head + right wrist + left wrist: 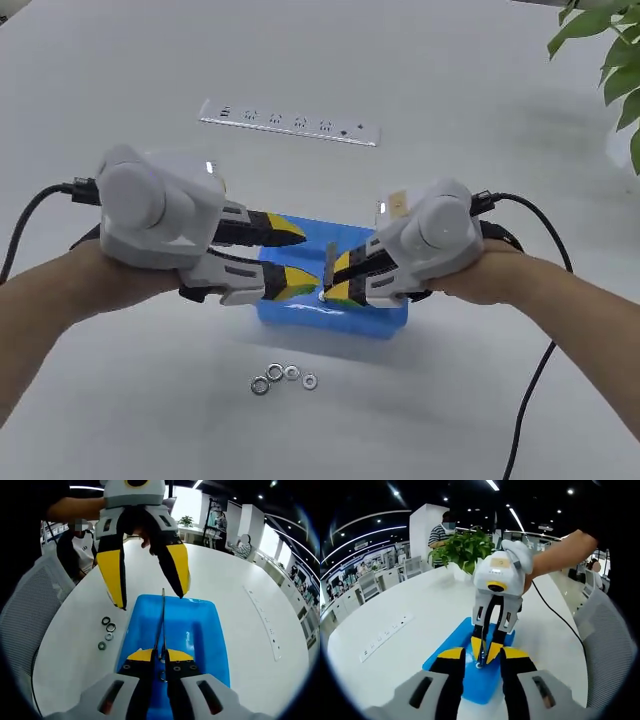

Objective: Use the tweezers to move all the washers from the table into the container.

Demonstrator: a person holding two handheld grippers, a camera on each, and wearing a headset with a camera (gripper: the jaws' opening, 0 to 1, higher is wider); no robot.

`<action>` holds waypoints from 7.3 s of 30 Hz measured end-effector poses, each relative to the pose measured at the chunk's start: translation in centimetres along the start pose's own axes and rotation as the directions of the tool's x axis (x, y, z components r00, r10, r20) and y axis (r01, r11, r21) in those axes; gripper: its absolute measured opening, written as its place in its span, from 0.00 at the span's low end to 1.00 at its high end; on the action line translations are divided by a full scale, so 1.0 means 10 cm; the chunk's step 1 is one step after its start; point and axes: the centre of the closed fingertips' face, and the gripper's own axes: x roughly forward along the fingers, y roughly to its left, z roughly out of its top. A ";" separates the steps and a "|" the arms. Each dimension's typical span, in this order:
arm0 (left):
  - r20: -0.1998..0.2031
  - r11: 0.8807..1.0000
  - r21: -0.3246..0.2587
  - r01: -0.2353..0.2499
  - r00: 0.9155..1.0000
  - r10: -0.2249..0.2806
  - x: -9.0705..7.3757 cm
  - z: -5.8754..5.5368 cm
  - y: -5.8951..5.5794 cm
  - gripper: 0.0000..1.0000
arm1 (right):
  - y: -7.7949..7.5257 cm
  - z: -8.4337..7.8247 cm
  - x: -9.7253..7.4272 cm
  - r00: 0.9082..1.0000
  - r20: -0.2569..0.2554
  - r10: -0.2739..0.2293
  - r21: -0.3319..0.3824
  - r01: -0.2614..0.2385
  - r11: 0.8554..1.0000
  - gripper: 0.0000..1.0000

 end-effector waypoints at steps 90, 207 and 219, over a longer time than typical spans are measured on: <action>0.044 0.994 0.094 0.052 0.997 -0.057 -0.18 0.60 -0.46 0.05 | 0.42 0.00 -1.08 0.953 0.034 -0.302 0.175 0.292 0.940 0.39; 0.022 0.989 0.021 0.144 0.989 -0.145 -0.10 -0.10 -0.93 0.06 | 1.09 -0.05 -0.75 0.974 0.072 -0.214 0.209 0.195 0.958 0.70; 0.016 0.987 0.006 0.158 0.987 -0.158 -0.13 -0.13 -0.91 0.06 | 1.08 0.07 -0.44 0.992 0.061 -0.113 0.095 0.107 0.990 0.48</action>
